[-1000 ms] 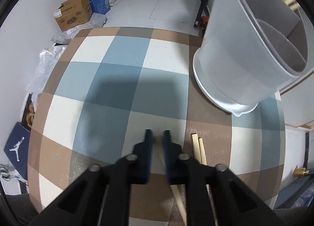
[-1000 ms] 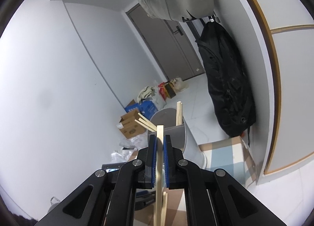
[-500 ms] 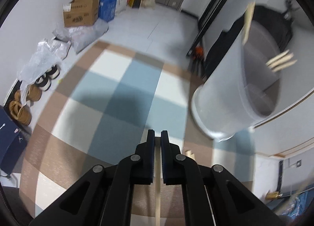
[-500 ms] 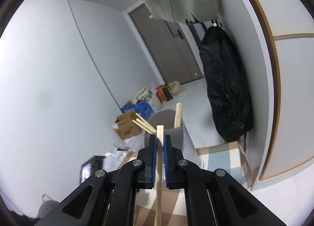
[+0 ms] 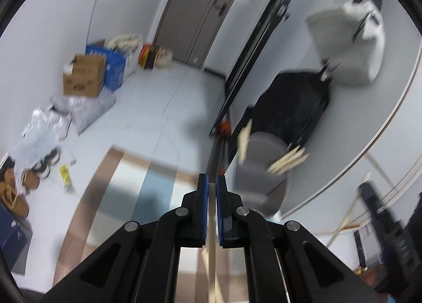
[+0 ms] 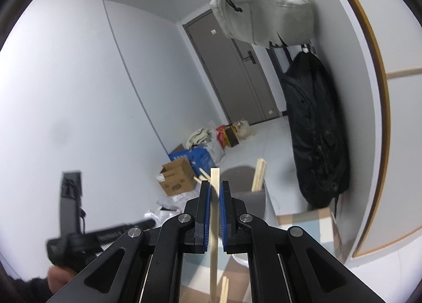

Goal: Organize utensils
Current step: 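Carry both held sticks up over the white holder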

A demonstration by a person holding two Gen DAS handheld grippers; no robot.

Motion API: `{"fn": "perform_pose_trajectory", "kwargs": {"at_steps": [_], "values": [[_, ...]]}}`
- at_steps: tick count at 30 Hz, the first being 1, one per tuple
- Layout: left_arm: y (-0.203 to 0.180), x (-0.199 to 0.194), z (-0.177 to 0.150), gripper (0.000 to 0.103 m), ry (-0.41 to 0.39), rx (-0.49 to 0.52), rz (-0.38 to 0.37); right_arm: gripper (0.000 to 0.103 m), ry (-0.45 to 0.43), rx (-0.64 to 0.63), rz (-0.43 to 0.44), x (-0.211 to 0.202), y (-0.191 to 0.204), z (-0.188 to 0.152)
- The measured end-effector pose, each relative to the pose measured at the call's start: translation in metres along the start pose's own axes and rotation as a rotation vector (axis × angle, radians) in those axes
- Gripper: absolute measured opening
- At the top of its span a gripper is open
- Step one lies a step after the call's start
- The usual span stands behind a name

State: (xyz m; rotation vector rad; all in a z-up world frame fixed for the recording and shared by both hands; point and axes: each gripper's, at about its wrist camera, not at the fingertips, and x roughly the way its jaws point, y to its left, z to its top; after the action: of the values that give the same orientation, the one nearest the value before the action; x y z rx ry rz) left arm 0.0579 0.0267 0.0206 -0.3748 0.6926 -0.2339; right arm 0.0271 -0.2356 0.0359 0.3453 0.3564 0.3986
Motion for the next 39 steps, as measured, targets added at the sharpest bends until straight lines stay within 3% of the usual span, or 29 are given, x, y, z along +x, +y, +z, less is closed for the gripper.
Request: {"fn": "perform_pose_trajectory", "kwargs": {"at_steps": [8, 12, 16, 26, 33, 39], "values": [[-0.041, -0.009, 0.063, 0.002, -0.228, 0.05, -0.104, 0.006, -0.087, -0.074, 0.022, 0.021, 0.008, 0.057], [-0.055, 0.007, 0.086, 0.002, -0.291, 0.086, -0.118, 0.006, -0.135, -0.097, 0.026, 0.038, 0.008, 0.084], [-0.061, 0.029, 0.103, 0.002, -0.304, 0.099, -0.126, 0.006, -0.167, -0.114, 0.02, 0.056, 0.004, 0.101], [-0.057, 0.066, 0.109, 0.002, -0.375, 0.121, -0.121, 0.006, -0.169, -0.107, 0.006, 0.108, -0.022, 0.11], [-0.064, 0.076, 0.097, 0.002, -0.451, 0.194, -0.096, 0.006, -0.179, -0.109, 0.011, 0.121, -0.03, 0.105], [-0.066, 0.082, 0.092, 0.002, -0.47, 0.222, -0.093, 0.006, -0.179, -0.15, 0.014, 0.126, -0.022, 0.091]]}}
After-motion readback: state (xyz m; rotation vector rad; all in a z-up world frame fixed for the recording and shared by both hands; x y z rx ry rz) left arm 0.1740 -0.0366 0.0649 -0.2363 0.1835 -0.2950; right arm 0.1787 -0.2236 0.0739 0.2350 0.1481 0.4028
